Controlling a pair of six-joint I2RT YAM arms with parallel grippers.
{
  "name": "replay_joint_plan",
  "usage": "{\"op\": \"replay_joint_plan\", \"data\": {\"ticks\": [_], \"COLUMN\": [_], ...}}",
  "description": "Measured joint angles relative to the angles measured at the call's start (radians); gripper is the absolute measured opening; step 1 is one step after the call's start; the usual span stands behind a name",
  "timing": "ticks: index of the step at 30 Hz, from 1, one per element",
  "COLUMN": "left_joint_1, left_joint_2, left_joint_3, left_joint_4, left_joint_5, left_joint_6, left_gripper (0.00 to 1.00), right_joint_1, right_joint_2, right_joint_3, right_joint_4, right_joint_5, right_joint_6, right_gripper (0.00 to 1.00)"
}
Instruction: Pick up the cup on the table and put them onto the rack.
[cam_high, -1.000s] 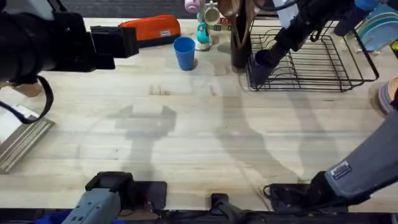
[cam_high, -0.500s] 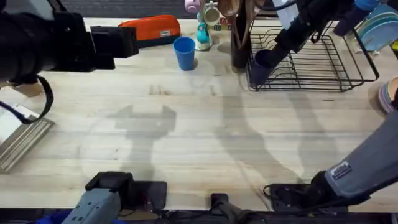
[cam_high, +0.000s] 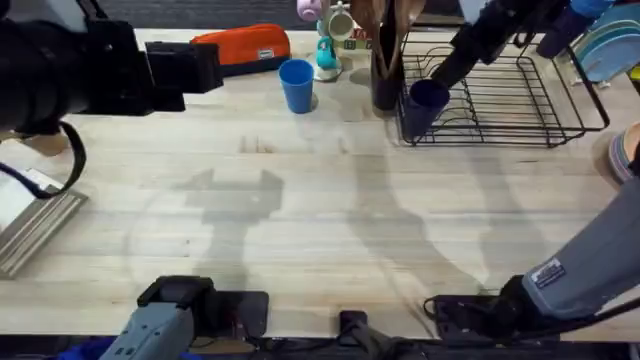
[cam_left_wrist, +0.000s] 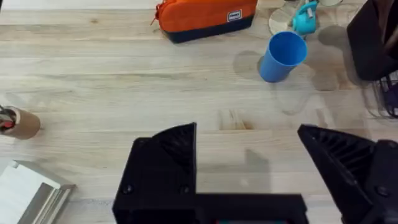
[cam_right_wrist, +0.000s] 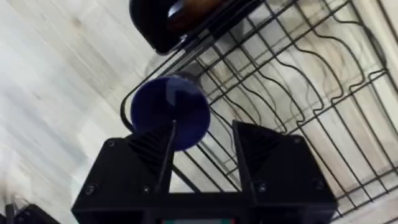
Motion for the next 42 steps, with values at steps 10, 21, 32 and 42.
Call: {"op": "replay_joint_plan", "data": {"ticks": [10,21,32,42], "left_joint_1": [0.0,0.0,0.0,0.0], "left_joint_2": [0.0,0.0,0.0,0.0], "left_joint_3": [0.0,0.0,0.0,0.0], "left_joint_4": [0.0,0.0,0.002,0.019], "left_joint_5": [0.0,0.0,0.0,0.0], "left_joint_6": [0.0,0.0,0.0,0.0], "left_gripper": [0.993,0.993,0.993,0.993], "right_joint_1": [0.0,0.0,0.0,0.0], "right_joint_2": [0.0,-0.001,-0.077,-0.324], "right_joint_3": [0.163,0.279,0.284,0.26], "right_joint_4": [-0.118,-0.132,-0.171,-0.178], "right_joint_5": [0.0,0.072,0.12,0.123], "right_joint_6": [0.0,0.003,0.004,0.087], "right_gripper": [0.624,0.992,0.992,0.992]}}
